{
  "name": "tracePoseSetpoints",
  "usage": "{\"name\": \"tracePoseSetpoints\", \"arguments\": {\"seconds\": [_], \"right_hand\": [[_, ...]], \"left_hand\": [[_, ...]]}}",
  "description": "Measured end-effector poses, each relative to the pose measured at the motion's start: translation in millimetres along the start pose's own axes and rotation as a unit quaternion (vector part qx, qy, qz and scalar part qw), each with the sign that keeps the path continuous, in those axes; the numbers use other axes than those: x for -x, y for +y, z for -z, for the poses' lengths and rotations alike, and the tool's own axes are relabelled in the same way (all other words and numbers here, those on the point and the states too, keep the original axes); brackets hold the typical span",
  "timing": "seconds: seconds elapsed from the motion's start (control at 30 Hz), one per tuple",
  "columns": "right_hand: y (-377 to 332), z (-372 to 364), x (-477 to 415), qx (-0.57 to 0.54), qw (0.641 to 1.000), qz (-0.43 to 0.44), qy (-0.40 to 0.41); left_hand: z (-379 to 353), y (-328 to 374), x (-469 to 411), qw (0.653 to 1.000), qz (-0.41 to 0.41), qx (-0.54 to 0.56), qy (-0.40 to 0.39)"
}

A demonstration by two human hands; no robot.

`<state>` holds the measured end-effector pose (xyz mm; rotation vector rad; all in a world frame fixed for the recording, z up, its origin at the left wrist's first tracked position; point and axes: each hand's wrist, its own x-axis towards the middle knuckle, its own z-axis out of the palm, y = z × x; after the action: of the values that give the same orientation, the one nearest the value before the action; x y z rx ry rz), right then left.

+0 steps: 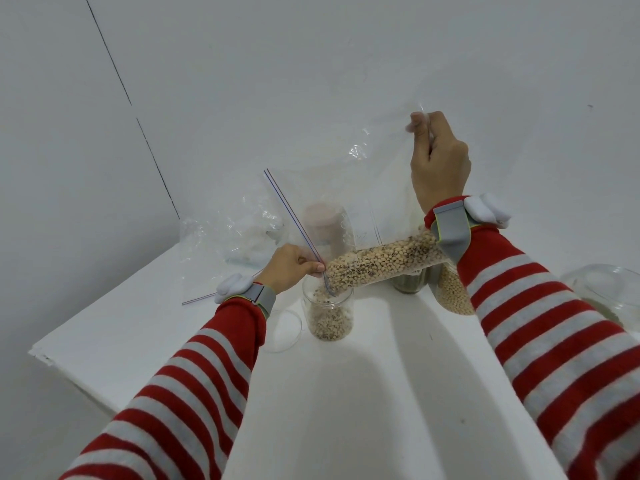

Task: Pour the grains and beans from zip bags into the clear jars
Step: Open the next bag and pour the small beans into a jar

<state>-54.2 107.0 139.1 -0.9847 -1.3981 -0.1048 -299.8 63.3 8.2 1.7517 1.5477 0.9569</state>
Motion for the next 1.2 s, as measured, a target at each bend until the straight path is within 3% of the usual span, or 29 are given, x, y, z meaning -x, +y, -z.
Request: {"name": "tracePoseSetpoints", "arguments": {"seconds": [1.2], "right_hand": [[-1.5, 0.9, -1.3, -0.001, 1.0, -0.02, -0.002]], "left_hand": [[1.6, 3.3, 0.0, 1.0, -0.002, -0.001, -0.003]]}}
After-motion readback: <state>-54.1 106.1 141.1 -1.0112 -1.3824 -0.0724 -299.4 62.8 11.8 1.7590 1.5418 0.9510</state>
